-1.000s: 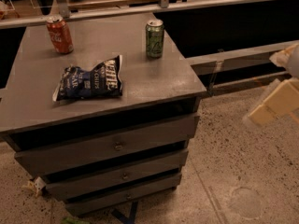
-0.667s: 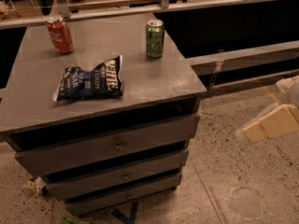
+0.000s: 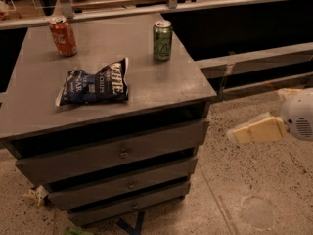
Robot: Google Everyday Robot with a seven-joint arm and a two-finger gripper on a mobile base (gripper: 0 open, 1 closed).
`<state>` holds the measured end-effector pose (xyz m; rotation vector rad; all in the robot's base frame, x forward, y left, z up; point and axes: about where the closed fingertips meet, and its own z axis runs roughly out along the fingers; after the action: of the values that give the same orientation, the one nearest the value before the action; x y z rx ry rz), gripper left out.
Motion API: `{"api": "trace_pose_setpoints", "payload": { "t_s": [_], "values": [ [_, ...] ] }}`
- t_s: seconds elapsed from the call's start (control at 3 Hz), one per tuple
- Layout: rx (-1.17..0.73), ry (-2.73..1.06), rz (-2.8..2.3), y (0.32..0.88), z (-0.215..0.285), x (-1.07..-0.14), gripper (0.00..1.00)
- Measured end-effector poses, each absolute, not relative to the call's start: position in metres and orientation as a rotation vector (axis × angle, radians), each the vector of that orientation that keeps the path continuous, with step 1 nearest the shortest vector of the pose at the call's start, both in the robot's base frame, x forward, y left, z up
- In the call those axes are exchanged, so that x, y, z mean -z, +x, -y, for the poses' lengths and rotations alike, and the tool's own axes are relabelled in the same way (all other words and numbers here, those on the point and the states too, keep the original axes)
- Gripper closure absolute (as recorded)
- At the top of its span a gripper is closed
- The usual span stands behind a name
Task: Move green can near coke can
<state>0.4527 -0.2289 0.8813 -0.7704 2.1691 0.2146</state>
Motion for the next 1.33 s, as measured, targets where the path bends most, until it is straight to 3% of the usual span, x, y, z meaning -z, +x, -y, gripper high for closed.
{"api": "trace_pose_setpoints", "payload": {
  "t_s": [0.67,1.33],
  "values": [
    [-0.119,-0.623,-1.903,0.532,0.241,-0.898,0.0],
    [-0.068,-0.587,-1.849,0.547,0.244,-0.908,0.0]
  ]
}}
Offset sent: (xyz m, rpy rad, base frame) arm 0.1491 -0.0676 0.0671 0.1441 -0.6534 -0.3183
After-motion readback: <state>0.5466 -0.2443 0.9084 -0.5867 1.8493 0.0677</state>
